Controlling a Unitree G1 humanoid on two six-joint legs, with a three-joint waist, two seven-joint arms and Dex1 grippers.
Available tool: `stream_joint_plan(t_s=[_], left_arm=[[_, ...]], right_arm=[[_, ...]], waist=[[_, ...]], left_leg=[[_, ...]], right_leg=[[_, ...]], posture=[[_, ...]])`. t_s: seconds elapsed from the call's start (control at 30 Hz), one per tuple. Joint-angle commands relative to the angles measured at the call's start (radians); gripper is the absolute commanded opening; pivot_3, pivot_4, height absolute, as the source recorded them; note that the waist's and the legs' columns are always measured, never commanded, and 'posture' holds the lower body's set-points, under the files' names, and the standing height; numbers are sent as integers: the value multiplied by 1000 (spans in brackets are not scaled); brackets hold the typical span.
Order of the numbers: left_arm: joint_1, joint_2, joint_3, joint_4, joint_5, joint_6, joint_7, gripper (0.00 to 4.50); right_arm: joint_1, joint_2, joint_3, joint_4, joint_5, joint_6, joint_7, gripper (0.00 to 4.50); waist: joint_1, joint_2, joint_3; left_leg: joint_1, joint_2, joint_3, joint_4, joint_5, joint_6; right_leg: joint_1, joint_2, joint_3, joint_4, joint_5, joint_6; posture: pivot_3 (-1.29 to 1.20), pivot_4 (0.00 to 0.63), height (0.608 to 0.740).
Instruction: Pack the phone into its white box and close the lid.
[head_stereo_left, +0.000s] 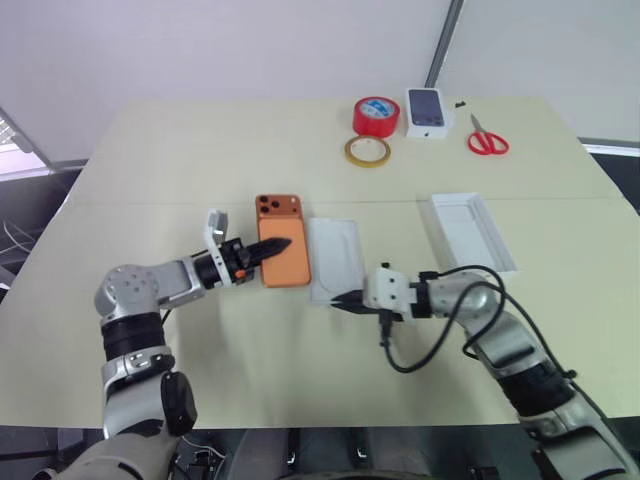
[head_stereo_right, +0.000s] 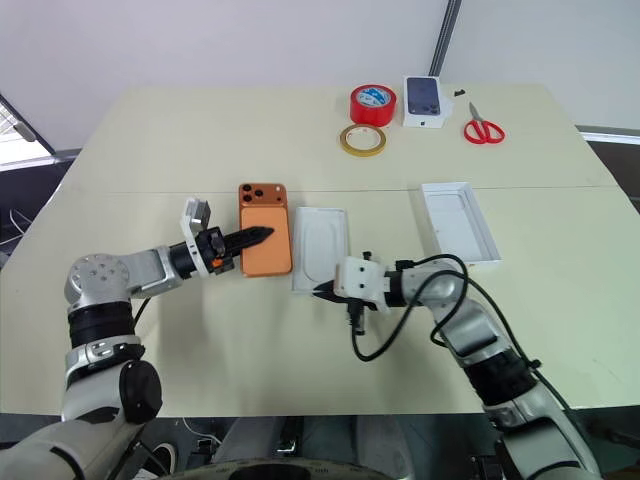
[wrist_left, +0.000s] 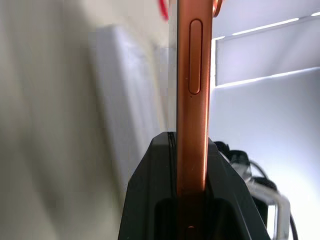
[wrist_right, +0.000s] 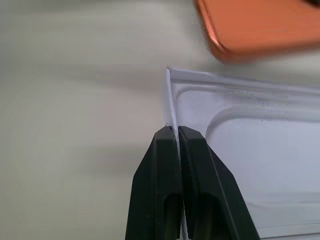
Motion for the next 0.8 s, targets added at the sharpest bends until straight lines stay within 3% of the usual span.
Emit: stream_joint_plan(t_s=[0.03,0.1,0.23,0.33,0.47,0.7,0.77,0.8], left_arm=[[-41,-11,22,-14,-51,1,11,0],[-41,-15,5,-9,-45,-14,12,0],[-25,-15,-40,3,-23,-46,-4,0],[-14,-20,-62,4,-26,-60,-11,0],[-6,-33,-110,8,-20,-83,-29,0],[-14,-52,-174,53,11,-140,-51,0],[-15,-54,-197,66,27,-151,-55,1000],[-15,-55,-209,67,32,-157,-62,1267]], right_arm=[[-29,36,4,36,-1,13,-28,68],[-28,46,2,41,22,32,-15,68],[-7,32,-7,3,36,33,-1,1924],[32,-2,-65,-92,131,105,34,3480],[96,-90,-205,-154,257,179,65,3480],[102,-177,-293,-53,220,116,24,3480],[96,-167,-289,-54,218,114,11,3539],[95,-159,-282,-57,215,111,3,3539]], waist=[[0,0,0],[0,0,0],[0,0,0],[1,0,0],[3,0,0],[-2,0,0],[-2,0,0],[-1,0,0]], left_leg=[[0,0,0,0,0,0],[0,0,0,0,0,0],[0,0,0,0,0,0],[0,0,0,0,0,0],[0,0,0,0,0,0],[0,0,0,0,0,0],[0,0,0,0,0,-1],[0,0,0,0,1,-1]], right_leg=[[0,0,0,0,0,0],[0,0,0,0,0,0],[0,0,0,0,0,0],[0,0,0,0,0,0],[0,0,0,0,0,0],[0,0,0,-1,0,0],[0,1,0,0,0,0],[0,1,0,0,0,0]], posture=[[0,150,740],[0,150,740],[0,150,740],[0,150,740],[0,150,740],[0,150,740],[0,150,740],[0,150,740]])
